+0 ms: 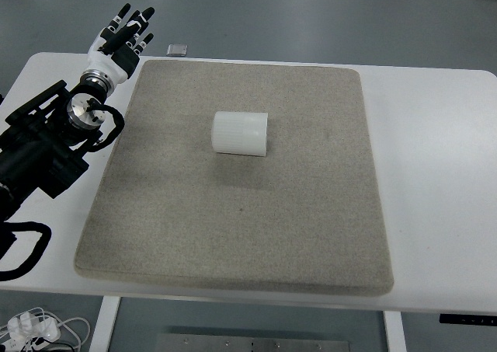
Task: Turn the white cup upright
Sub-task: 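Raise the left hand and swing it toward the white cup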
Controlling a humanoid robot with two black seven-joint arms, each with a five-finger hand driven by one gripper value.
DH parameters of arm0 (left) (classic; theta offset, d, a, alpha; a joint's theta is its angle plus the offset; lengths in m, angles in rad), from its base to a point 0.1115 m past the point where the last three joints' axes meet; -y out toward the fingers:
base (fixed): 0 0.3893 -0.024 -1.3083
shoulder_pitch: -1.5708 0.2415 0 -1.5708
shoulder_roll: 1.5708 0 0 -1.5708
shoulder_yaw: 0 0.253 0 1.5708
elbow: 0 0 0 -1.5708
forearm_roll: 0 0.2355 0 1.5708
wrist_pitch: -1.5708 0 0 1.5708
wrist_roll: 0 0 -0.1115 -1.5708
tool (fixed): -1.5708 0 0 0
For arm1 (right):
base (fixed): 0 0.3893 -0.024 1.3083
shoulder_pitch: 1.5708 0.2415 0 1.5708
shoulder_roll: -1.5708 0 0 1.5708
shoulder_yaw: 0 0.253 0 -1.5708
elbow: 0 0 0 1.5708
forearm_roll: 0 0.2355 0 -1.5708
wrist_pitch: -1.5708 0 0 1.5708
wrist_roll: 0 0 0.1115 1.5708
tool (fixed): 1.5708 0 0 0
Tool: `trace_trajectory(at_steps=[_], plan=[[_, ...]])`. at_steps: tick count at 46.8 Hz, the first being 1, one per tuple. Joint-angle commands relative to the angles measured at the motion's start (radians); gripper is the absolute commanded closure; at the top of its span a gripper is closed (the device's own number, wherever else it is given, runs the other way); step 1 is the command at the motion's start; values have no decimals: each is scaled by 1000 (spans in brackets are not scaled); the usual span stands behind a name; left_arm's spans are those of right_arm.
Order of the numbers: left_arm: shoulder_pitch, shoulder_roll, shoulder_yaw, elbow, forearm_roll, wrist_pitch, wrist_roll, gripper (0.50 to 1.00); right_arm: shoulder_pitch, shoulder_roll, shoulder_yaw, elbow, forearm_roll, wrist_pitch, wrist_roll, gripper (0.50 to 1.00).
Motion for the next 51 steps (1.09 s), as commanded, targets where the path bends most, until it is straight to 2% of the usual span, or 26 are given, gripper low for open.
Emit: trace_trajectory(at_steps=[1,12,21,33,37,51], plan=[[0,0,0,0,1,0,0,504,0,0,0,0,0,0,0,548],[0,8,-20,5,-12,-2,-5,504,0,0,0,0,0,0,0,548],[8,14,-112,22,-9,-31,-3,504,0,0,0,0,0,0,0,548],[-8,14,-107,31,14,-77,-9,506,0,0,0,0,0,0,0,548],[-15,15,-103,-10,66,-78,-9,506,0,0,0,0,0,0,0,548],[-34,17,-92,-239,589,-61,-8,506,0,0,0,0,0,0,0,548]])
